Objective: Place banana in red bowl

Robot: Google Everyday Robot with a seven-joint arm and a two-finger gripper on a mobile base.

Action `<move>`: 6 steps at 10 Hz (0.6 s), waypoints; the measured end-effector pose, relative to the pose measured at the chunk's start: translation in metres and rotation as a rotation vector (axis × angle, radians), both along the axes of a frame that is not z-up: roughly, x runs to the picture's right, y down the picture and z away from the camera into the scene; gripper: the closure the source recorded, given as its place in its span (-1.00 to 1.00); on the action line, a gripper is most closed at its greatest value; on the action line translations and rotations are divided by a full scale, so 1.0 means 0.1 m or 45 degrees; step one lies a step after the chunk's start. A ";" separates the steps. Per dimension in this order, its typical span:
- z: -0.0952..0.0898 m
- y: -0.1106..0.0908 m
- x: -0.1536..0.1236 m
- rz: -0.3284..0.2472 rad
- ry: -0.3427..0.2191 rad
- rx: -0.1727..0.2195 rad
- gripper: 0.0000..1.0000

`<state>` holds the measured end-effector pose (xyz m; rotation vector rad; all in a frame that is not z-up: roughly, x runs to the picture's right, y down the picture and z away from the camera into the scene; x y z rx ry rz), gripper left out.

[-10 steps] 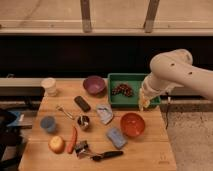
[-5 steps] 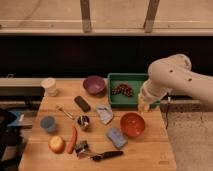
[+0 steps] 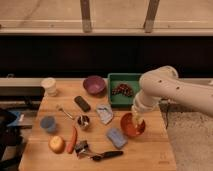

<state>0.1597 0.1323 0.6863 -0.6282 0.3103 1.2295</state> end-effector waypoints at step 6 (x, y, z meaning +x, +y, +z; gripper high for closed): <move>0.62 0.30 -0.28 -0.055 -0.041 -0.218 0.32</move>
